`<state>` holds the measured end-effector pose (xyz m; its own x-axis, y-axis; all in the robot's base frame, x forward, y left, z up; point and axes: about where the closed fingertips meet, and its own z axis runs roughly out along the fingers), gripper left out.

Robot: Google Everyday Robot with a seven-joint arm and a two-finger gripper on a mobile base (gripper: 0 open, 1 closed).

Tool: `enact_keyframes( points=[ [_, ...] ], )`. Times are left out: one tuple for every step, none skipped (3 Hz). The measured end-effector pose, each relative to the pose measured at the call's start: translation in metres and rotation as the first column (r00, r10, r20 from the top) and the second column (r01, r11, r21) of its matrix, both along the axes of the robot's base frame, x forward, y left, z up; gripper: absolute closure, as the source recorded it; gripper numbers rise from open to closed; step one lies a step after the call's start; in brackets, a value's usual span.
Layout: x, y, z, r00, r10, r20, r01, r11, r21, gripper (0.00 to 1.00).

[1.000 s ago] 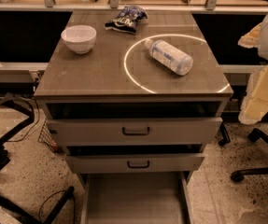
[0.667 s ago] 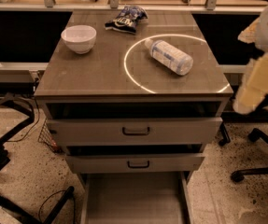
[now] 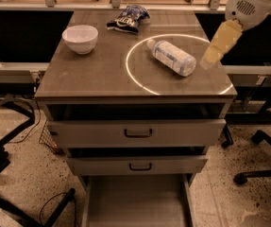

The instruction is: Place blue plastic bottle upright

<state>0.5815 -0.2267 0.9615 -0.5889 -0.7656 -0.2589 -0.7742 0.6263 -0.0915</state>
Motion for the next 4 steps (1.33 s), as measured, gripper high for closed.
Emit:
enact_keyframes(
  points=[
    [0.067, 0.017, 0.01, 0.98, -0.198, 0.022, 0.197, 0.98, 0.027, 0.0],
    [0.097, 0.031, 0.013, 0.962, -0.27, 0.041, 0.269, 0.963, 0.033, 0.0],
    [0.126, 0.047, -0.004, 0.9538, -0.298, 0.039, 0.298, 0.955, 0.008, 0.0],
    [0.144, 0.059, -0.032, 0.9559, -0.294, 0.009, 0.294, 0.956, -0.011, 0.0]
  ],
)
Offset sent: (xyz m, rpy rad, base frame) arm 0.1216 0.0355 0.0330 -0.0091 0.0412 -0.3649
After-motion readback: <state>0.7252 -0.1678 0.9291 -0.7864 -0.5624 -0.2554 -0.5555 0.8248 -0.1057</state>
